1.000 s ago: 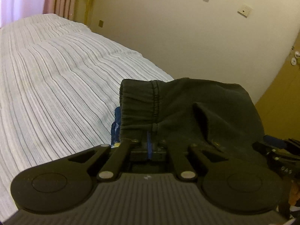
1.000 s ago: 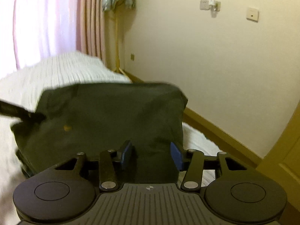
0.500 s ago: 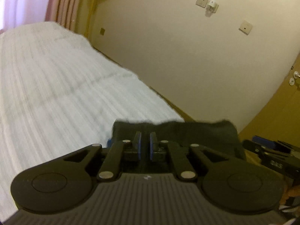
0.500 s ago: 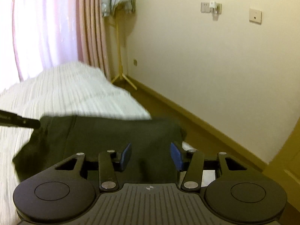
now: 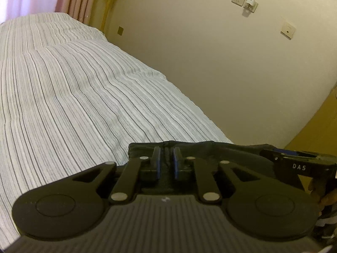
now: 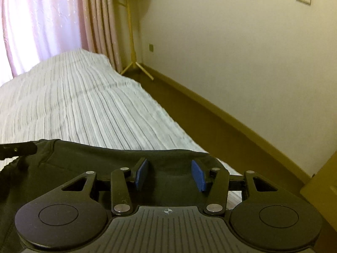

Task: Fold clothes
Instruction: 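Lower the trousers onto the folded navy garment with both grippers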

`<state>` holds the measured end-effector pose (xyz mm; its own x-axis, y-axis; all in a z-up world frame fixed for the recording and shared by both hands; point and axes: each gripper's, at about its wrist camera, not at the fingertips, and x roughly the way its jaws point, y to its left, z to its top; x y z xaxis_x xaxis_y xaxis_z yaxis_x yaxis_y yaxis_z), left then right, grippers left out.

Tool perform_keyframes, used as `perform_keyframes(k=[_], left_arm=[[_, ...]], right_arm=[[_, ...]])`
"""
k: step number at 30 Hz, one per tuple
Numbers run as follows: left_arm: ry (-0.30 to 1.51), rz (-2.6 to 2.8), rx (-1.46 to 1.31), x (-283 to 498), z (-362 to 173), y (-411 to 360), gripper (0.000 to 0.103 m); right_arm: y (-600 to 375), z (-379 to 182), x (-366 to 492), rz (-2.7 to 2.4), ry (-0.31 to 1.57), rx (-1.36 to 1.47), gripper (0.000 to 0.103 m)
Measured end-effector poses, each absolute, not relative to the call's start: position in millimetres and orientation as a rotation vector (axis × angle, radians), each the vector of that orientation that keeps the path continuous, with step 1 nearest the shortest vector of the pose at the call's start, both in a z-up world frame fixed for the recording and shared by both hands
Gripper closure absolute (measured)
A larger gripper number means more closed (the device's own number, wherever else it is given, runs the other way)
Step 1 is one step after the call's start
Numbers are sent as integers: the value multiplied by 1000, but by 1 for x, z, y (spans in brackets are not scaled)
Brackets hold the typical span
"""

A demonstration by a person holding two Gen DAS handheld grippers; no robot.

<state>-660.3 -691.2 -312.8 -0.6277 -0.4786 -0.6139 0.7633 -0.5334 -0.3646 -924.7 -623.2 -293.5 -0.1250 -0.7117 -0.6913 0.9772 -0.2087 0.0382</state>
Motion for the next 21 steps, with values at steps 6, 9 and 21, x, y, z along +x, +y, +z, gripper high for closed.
perform_keyframes(k=[6, 9, 21], left_arm=[[820, -2172, 513, -630, -279, -681, 97], [798, -2185, 470, -605, -255, -659, 97], [667, -2147, 695, -607, -285, -586, 96]], right_arm=[[-587, -260, -919, -1720, 413, 646, 53], [-544, -243, -901, -1707, 367, 646, 53], [-452, -261, -832, -1672, 512, 706, 53]])
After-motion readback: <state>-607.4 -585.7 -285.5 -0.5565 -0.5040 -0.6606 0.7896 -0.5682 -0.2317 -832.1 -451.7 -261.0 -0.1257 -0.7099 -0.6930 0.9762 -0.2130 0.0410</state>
